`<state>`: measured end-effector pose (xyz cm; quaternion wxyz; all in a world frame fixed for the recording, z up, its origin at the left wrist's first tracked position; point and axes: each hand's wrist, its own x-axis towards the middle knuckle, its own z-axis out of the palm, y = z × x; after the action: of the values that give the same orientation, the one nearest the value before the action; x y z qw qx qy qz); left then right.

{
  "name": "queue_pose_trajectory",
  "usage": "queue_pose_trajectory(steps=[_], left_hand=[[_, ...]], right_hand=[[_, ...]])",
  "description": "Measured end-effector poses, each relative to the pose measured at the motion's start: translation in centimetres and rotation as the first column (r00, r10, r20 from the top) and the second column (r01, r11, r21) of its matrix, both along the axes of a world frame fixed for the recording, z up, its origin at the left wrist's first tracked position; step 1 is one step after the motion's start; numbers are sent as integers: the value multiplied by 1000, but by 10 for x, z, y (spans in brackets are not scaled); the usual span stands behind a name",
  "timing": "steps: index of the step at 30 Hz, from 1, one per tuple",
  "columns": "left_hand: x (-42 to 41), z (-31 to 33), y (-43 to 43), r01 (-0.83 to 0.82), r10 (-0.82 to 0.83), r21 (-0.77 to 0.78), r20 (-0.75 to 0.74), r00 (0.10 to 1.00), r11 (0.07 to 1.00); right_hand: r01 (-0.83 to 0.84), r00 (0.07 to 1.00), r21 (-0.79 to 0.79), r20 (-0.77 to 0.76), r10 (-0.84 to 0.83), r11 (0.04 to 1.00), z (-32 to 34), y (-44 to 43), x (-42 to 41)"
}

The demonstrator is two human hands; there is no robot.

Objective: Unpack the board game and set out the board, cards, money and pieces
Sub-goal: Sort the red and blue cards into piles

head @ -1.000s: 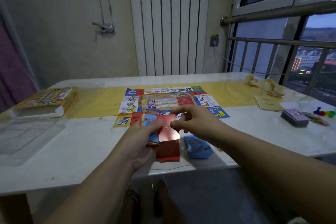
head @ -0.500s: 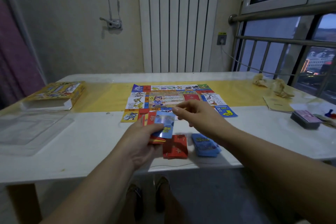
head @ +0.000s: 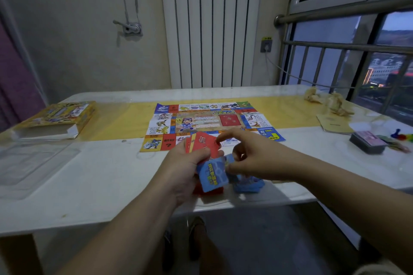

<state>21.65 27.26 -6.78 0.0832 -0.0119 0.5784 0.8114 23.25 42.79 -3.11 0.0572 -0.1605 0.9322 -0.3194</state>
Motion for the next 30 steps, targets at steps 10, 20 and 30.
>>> queue_pose_trajectory(steps=[10, 20, 30], left_hand=[[-14, 3, -1, -168, 155, 107, 115, 981, 980], [-5, 5, 0, -99, 78, 134, 152, 985, 986], [1, 7, -6, -97, 65, 169, 186, 980, 981]], right_hand=[[116, 993, -244, 27, -113, 963, 6, 36, 1], [75, 993, 198, 79, -92, 977, -19, 35, -6], [24, 974, 44, 225, -33, 999, -15, 33, -4]])
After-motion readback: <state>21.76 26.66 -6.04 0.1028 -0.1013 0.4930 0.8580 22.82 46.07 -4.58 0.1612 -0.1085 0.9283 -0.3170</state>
